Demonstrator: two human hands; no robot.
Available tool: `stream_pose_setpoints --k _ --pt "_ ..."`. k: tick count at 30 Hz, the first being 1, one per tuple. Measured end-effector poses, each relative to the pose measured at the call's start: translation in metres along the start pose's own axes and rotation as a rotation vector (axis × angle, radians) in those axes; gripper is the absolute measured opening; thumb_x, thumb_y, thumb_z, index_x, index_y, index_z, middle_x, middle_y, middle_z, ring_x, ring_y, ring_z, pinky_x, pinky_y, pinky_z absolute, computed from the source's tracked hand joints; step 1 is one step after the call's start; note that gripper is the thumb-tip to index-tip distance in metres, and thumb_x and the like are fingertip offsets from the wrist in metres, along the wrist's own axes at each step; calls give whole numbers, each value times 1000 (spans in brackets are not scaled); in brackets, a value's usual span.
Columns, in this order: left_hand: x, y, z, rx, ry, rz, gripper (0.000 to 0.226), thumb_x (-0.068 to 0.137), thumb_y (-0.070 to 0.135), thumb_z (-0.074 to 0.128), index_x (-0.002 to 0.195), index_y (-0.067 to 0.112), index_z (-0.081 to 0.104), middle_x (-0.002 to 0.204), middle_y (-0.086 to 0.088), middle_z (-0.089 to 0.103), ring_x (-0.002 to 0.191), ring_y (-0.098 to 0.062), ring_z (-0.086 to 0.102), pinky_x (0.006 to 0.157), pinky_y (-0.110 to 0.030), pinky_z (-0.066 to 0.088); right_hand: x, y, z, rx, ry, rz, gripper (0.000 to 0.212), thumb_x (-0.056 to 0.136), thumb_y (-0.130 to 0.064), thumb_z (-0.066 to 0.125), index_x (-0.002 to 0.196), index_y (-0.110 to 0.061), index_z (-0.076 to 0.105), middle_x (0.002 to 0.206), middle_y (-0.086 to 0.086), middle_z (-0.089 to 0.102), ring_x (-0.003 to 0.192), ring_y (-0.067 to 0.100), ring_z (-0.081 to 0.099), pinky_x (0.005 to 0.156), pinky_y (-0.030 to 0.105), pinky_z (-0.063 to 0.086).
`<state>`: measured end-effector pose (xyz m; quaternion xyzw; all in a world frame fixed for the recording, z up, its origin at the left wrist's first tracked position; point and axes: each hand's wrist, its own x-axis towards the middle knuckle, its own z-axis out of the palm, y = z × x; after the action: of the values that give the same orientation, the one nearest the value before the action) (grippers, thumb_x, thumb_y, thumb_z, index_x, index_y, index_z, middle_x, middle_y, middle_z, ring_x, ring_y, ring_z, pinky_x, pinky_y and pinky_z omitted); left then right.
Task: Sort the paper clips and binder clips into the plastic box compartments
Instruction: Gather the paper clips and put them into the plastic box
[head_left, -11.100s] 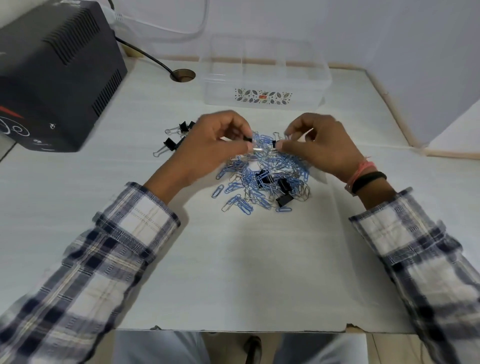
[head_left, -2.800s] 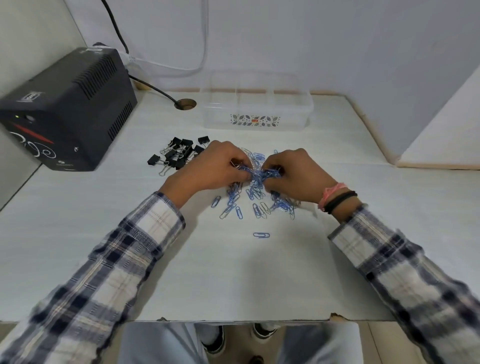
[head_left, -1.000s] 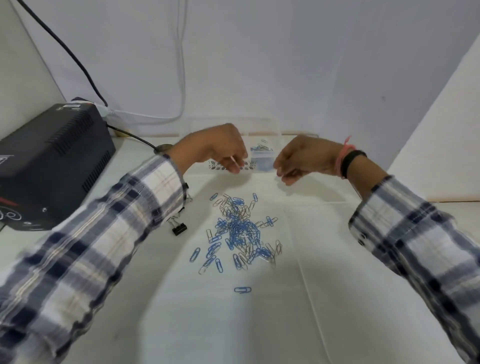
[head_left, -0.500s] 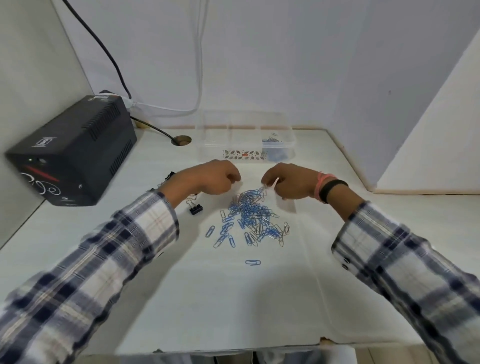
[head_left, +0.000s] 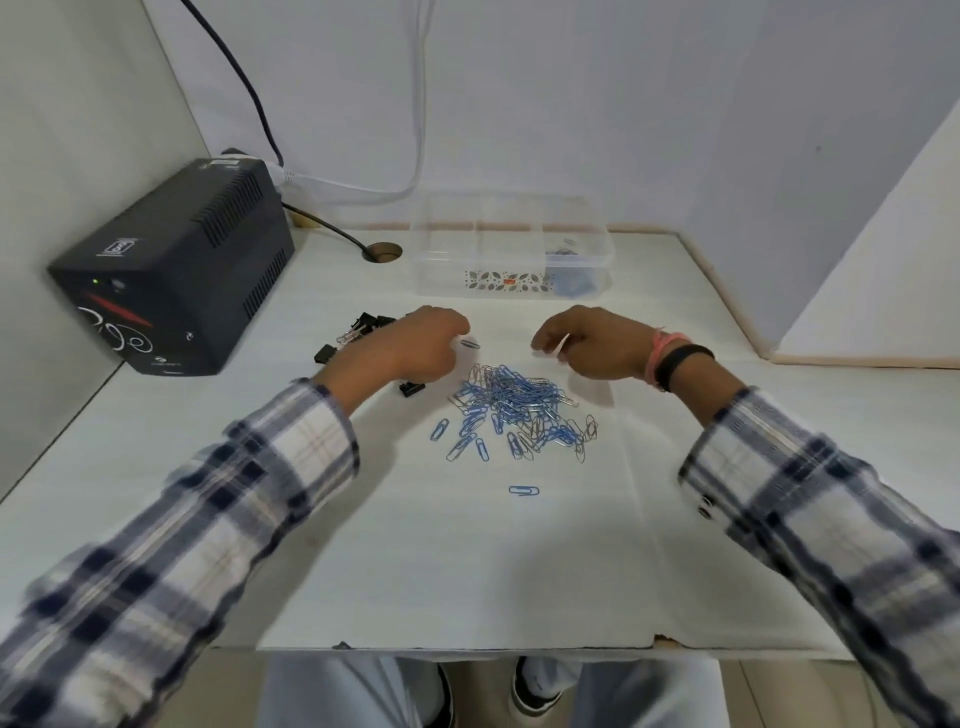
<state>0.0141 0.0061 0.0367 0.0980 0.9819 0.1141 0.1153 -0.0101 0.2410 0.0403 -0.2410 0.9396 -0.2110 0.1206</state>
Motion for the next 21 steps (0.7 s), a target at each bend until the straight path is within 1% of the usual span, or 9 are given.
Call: stream_pose_setpoints --k 3,7,8,10,11,14,16,18,21 --pt "7 11 11 57 -21 28 43 93 -2 46 134 0 57 140 -19 48 131 -38 45 108 -43 39 0 -11 9 -69 -95 -4 50 87 7 44 128 -13 65 131 5 62 109 12 52 104 32 44" --pt "-5 16 6 -97 -44 120 40 93 -4 47 125 9 68 125 -7 58 117 -25 57 88 -30 50 -18 -18 10 -13 -198 -53 55 85 10 44 131 -13 65 121 -1 59 107 13 55 87 20 44" --pt "-11 14 2 -136 -76 129 45 91 -6 45 124 13 69 122 -2 59 114 -23 59 83 -33 54 -23 -17 7 10 -195 -56 55 86 11 44 131 -13 64 122 -1 59 107 13 55 86 19 46" --pt "-22 5 -7 -117 -119 149 48 91 -2 50 130 22 64 127 1 58 113 -20 60 90 -43 56 -33 -11 -1 -3 -173 -46 49 91 1 53 136 -17 58 129 1 58 108 15 56 96 27 49" --pt "-27 1 -10 -61 -156 157 52 91 5 62 138 27 57 133 2 55 115 -18 58 95 -42 54 -38 -7 -3 -54 -195 -21 49 94 -12 62 141 -19 53 133 1 56 108 16 57 101 33 49" --pt "-34 0 -13 124 -359 113 109 71 38 91 158 34 26 143 6 39 125 -18 53 103 -39 49 -44 -7 1 -307 -371 88 92 75 -58 79 149 -25 34 136 -1 44 113 21 55 105 40 46" --pt "-29 4 -7 184 -381 105 126 61 41 96 160 35 17 143 4 34 128 -21 49 104 -42 47 -40 -14 11 -336 -382 71 102 65 -61 84 146 -24 34 132 2 42 114 25 54 104 44 47" --pt "-19 10 -3 130 -321 126 121 63 38 95 159 28 24 141 1 39 120 -21 52 97 -35 48 -33 -21 18 -283 -299 16 91 72 -51 85 144 -19 40 128 6 47 111 25 56 101 43 48" --pt "-10 17 0 -29 -158 181 87 74 36 89 148 20 47 136 0 54 109 -15 57 69 -19 43 -26 -27 21 -169 -145 0 67 82 -40 80 139 -15 53 123 5 55 108 22 59 91 31 47"
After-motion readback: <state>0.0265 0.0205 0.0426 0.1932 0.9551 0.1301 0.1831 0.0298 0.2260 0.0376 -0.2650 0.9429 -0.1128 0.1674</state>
